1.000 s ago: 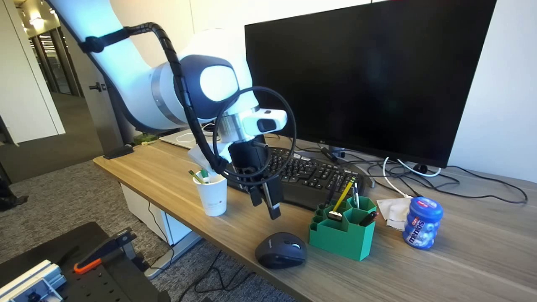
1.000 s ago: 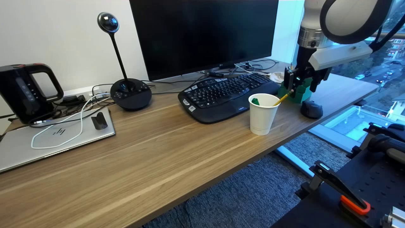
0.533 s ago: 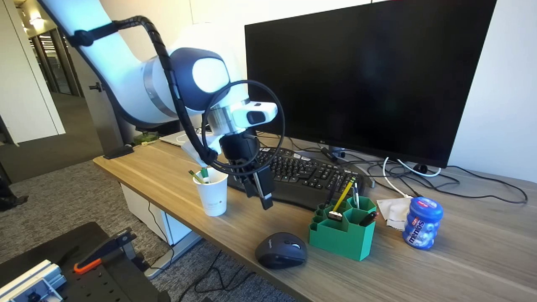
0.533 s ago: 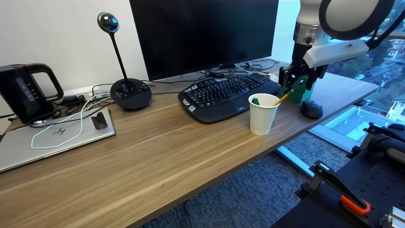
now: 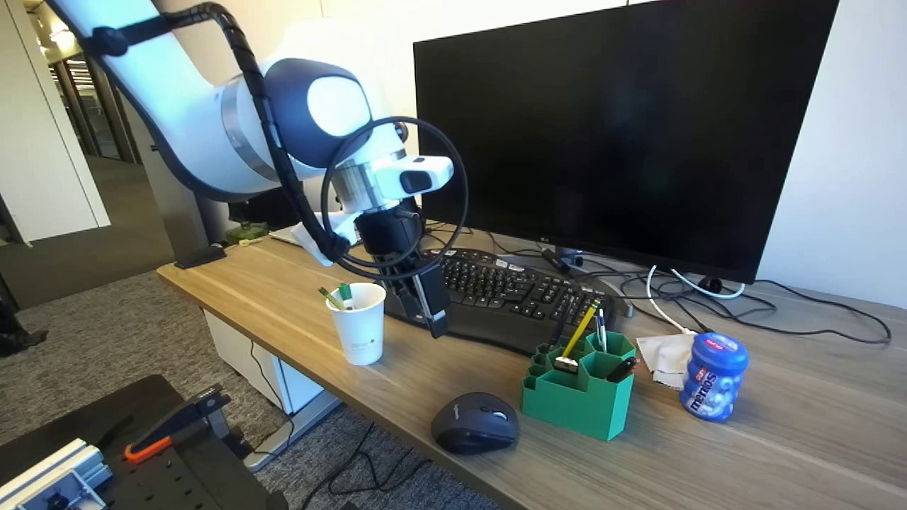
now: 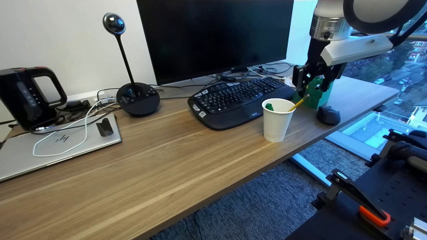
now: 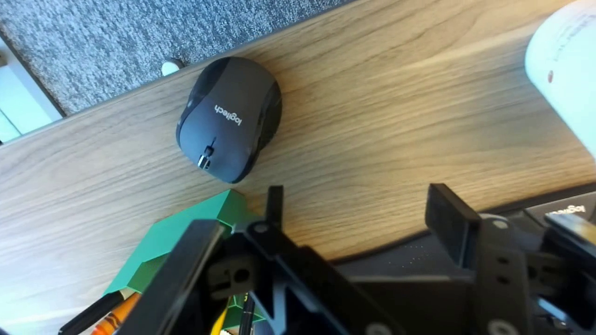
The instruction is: Move the mouse slightly to the right on the desk, then pick a marker from the rack and put it on the desk
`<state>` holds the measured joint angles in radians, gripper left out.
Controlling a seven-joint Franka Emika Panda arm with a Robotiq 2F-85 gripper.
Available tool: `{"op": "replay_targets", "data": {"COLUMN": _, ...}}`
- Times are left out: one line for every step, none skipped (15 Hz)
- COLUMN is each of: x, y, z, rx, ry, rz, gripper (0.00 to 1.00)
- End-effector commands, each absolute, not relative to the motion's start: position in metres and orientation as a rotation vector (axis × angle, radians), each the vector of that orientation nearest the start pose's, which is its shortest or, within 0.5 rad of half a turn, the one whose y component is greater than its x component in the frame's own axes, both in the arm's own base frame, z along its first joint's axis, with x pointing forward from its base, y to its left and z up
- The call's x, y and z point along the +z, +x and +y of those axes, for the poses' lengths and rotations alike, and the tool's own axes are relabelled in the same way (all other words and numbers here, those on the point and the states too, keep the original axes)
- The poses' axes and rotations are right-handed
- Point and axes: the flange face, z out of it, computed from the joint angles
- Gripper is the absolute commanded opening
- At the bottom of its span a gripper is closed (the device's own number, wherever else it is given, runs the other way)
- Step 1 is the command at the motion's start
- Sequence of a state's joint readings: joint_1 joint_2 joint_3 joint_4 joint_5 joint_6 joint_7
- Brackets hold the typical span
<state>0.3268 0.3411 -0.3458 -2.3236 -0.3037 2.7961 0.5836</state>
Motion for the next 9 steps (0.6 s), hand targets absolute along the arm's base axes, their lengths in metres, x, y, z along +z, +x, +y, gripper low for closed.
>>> {"op": "replay_targets", "data": {"x": 0.239, "y": 0.516, "z": 0.020, "rx": -0.358, "ry": -3.248, "rz": 0.448, "gripper": 0.53}}
{"op": "replay_targets", "data": {"x": 0.243, "y": 0.513, "z": 0.025, "rx": -0.368, "ry": -3.241, "rz": 0.439, "gripper": 0.53}}
{"op": "replay_targets", "data": {"x": 0.247, "y": 0.511, "z": 0.028, "rx": -0.373, "ry": -3.235, "rz": 0.431, "gripper": 0.53}}
{"op": "replay_targets", "data": {"x": 0.249, "y": 0.509, "z": 0.031, "rx": -0.377, "ry": -3.233, "rz": 0.427, "gripper": 0.53}}
{"op": "replay_targets", "data": {"x": 0.251, "y": 0.507, "z": 0.034, "rx": -0.375, "ry": -3.231, "rz": 0.426, "gripper": 0.53}}
{"op": "replay_targets", "data": {"x": 0.253, "y": 0.505, "z": 0.036, "rx": -0.377, "ry": -3.228, "rz": 0.425, "gripper": 0.53}}
{"op": "replay_targets", "data": {"x": 0.254, "y": 0.503, "z": 0.038, "rx": -0.382, "ry": -3.226, "rz": 0.422, "gripper": 0.53}}
{"op": "replay_targets", "data": {"x": 0.254, "y": 0.503, "z": 0.039, "rx": -0.384, "ry": -3.228, "rz": 0.422, "gripper": 0.53}}
{"op": "replay_targets", "data": {"x": 0.253, "y": 0.503, "z": 0.038, "rx": -0.382, "ry": -3.231, "rz": 0.429, "gripper": 0.53}}
